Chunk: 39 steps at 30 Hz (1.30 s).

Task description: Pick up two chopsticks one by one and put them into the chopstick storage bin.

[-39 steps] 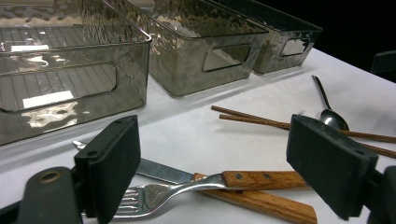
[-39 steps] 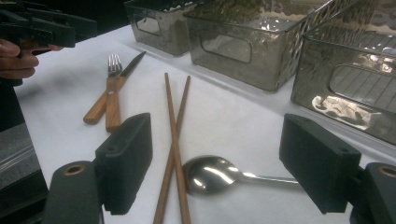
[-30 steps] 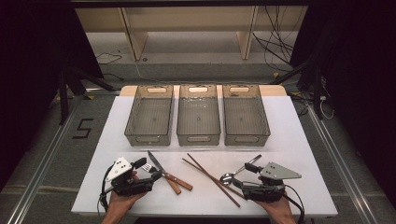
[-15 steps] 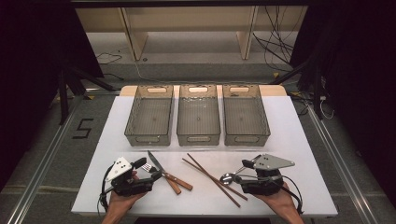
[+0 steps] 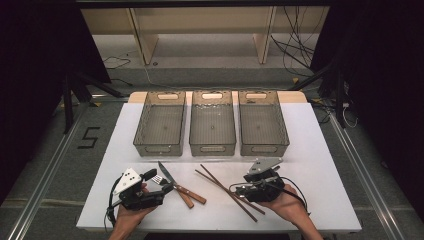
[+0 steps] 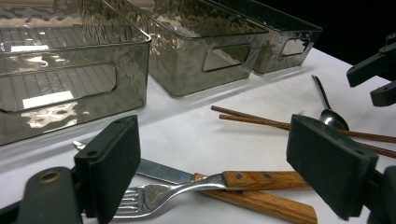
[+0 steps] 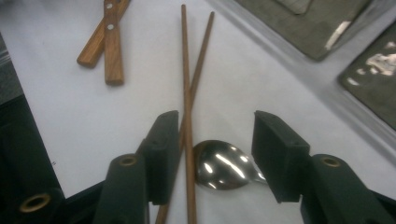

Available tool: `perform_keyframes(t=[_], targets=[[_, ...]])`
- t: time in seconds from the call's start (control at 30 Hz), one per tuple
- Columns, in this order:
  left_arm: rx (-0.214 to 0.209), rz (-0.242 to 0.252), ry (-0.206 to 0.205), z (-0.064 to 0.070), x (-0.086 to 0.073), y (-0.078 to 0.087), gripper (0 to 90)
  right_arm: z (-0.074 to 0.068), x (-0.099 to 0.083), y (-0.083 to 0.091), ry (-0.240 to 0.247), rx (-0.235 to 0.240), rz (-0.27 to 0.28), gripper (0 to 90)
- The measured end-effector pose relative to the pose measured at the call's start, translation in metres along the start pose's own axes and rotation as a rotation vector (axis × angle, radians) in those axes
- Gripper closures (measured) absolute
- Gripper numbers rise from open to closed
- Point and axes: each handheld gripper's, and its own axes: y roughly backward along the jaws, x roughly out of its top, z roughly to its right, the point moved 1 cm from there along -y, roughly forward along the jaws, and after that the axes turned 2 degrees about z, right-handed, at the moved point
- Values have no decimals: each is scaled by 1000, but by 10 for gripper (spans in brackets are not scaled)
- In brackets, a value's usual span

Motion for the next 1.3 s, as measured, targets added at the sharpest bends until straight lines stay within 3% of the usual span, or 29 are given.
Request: perform_keyframes(t=[0.33, 0.67, 1.3], targets=[[0, 2, 1, 0, 0, 0, 172, -7, 12, -26, 45, 34, -110, 643], [-1, -2, -2, 0, 0, 0, 172, -6, 12, -39, 56, 49, -153, 717], [0, -1, 3, 0, 0, 0, 172, -4, 10, -53, 25, 62, -218, 797]])
